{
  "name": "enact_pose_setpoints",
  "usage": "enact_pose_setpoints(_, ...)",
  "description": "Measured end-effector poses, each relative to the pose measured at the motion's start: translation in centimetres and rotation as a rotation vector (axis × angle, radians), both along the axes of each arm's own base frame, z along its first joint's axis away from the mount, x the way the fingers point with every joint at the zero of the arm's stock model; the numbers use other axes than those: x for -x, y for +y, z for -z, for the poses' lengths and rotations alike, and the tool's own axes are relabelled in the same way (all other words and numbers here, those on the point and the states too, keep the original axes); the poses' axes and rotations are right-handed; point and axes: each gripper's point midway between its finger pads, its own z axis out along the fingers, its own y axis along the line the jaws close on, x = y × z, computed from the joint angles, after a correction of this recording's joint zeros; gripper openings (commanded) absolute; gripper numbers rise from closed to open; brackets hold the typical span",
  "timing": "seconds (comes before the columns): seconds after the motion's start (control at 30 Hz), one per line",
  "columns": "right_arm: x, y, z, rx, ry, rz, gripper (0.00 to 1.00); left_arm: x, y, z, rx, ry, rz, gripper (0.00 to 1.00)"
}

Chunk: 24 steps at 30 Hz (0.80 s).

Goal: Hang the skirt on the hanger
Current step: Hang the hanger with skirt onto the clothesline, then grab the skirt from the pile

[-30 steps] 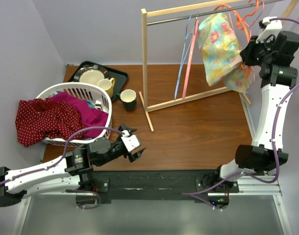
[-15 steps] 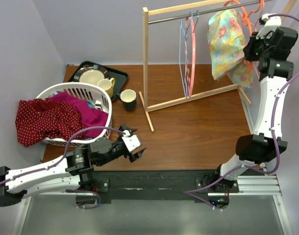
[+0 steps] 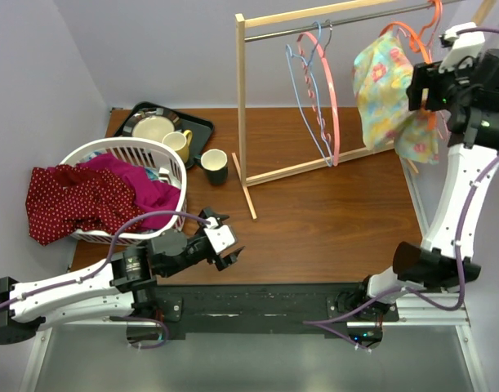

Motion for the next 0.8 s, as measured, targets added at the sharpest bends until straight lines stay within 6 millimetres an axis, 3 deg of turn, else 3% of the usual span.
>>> enact_pose_setpoints(0.27, 6.8, -0.6, -9.5, 0.060, -0.213, 0.045, 0.71, 0.2, 0.4, -0.6, 0.021, -0.004, -0.001, 0.89)
enact_pose_setpoints(0.4, 7.5, -1.9, -11.6, 0.035, -0.267, 0.083, 0.68, 0.1, 0.7, -0.6, 0.026, 0.005, -0.020, 0.89)
enact_pose_setpoints(0.5, 6.3, -2.3, -10.7, -0.027, -0.243, 0.063, 0.66, -0.1, 1.1, -0.4, 0.017, 0.012, -0.041, 0.89)
enact_pose_setpoints(0.7, 3.1, -2.3, -5.2, -0.180, -0.111, 0.007, 0.64, -0.5, 1.6, 0.1, 0.001, 0.019, -0.074, 0.89)
enact_pose_setpoints(0.8, 2.2, -2.8, -3.9, -0.209, -0.080, 0.019, 0.64, -0.6, 1.7, 0.1, 0.001, 0.018, -0.082, 0.89)
